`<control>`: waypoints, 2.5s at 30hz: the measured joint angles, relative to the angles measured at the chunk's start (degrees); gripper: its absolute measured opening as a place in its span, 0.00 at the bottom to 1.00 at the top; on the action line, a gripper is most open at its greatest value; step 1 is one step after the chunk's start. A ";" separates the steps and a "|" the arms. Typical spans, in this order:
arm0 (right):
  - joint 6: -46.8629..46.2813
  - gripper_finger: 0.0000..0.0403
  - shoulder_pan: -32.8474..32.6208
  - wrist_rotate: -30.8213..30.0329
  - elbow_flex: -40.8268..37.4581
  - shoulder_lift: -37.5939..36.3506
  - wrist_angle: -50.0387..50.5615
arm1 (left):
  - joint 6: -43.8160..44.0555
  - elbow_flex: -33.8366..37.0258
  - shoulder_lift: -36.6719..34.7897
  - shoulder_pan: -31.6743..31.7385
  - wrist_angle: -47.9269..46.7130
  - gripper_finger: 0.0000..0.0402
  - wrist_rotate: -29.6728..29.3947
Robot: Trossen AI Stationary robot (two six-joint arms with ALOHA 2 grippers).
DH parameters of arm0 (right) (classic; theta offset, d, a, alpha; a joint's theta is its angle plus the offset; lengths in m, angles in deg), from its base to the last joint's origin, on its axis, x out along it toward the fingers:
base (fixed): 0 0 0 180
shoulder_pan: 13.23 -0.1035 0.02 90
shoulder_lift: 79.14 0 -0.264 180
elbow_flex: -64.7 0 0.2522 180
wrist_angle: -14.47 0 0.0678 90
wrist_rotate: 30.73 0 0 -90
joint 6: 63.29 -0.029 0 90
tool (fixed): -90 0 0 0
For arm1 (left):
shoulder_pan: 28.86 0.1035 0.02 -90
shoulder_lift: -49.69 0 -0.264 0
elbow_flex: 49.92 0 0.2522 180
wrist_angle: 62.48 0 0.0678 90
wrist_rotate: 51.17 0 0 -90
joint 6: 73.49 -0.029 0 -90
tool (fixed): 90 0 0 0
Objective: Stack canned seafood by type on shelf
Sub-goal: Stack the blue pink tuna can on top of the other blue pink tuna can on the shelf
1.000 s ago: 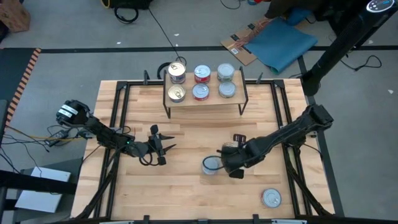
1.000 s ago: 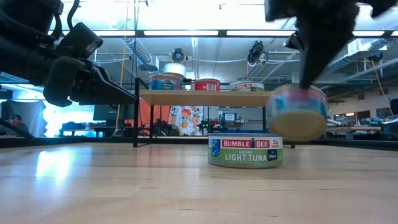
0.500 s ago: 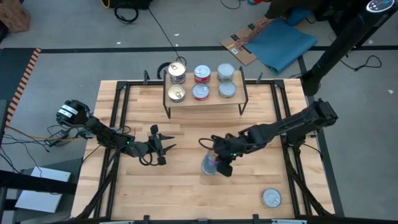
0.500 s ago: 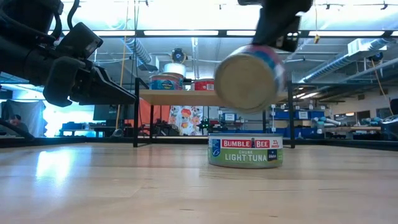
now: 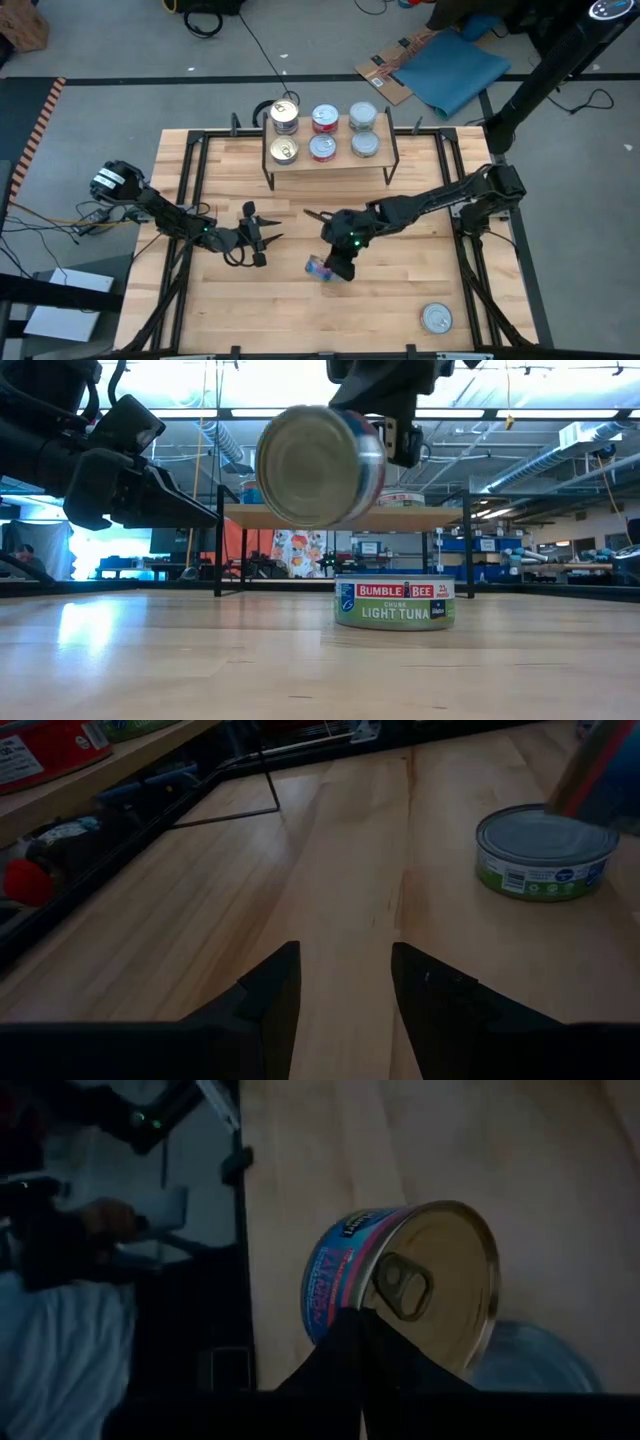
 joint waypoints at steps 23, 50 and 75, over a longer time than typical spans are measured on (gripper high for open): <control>5.22 0.00 9.00 7.38 -0.05 9.58 -7.03 | 0.81 0.00 -0.01 0.00 -0.04 0.41 3.17; 9.65 0.39 11.28 -2.92 -0.01 6.24 -1.07 | 0.94 0.00 -0.01 0.00 0.00 0.41 3.65; 18.95 0.77 -3.82 -36.52 -0.01 9.23 -3.29 | 1.11 0.00 -0.01 0.00 0.02 0.41 3.65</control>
